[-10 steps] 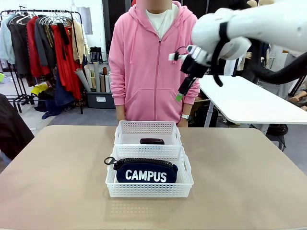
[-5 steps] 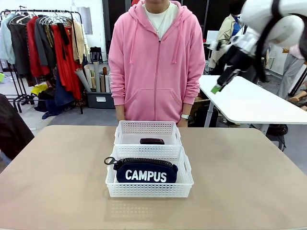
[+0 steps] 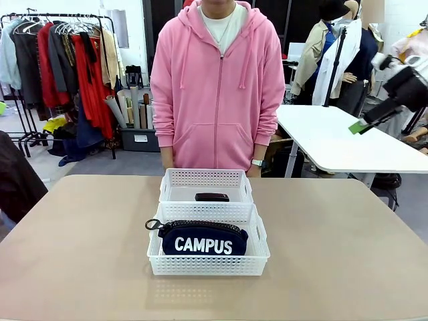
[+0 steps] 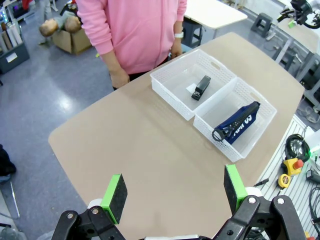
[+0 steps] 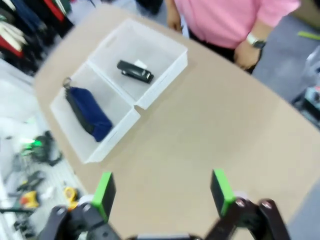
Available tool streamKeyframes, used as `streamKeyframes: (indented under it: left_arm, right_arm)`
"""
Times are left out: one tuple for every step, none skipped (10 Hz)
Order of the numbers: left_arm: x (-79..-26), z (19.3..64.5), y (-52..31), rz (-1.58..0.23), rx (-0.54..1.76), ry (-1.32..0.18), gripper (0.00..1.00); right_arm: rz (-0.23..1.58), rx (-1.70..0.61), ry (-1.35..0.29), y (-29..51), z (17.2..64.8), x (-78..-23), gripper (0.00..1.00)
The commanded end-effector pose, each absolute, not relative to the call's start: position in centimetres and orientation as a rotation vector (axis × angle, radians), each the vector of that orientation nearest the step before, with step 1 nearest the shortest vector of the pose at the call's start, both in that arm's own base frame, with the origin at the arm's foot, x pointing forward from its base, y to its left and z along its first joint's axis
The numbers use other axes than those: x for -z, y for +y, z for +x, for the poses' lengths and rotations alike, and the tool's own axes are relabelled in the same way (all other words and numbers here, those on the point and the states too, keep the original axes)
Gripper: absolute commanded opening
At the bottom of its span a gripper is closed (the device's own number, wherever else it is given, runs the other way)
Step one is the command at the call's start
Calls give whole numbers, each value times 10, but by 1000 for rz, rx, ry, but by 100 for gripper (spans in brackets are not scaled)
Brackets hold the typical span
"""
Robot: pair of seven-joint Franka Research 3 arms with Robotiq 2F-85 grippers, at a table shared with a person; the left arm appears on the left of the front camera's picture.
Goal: Distribute items into two baskets.
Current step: Place the picked Stapler into the Organizing basket as instructed by the person.
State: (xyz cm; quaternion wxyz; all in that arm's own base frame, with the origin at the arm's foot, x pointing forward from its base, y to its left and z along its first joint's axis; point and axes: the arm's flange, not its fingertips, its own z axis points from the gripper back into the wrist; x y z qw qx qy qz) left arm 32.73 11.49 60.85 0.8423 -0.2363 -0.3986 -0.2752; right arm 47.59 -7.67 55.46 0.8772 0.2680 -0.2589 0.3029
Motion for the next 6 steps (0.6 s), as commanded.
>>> streamKeyframes:
  left_arm:
    - [-609, 327, 115, -503, 586, -852, 100]
    - [-609, 327, 115, -503, 586, -852, 100]
    - [-609, 327, 115, -503, 586, -852, 100]
    - [-609, 327, 115, -503, 586, -852, 100]
    - [-609, 327, 115, -503, 586, -852, 100]
    - [-609, 327, 115, -503, 586, -852, 100]
  right_arm:
    - [584, -638, -648, -79, 447, -544, 100]
    - [581, -640, -659, -81, 435, -540, 100]
    - [582, -640, -668, -84, 426, -536, 100]
    - [582, -621, -682, -89, 420, -532, 100]
    - [583, -612, -692, -91, 416, -532, 100]
    - [583, -619, -728, -89, 412, -535, 100]
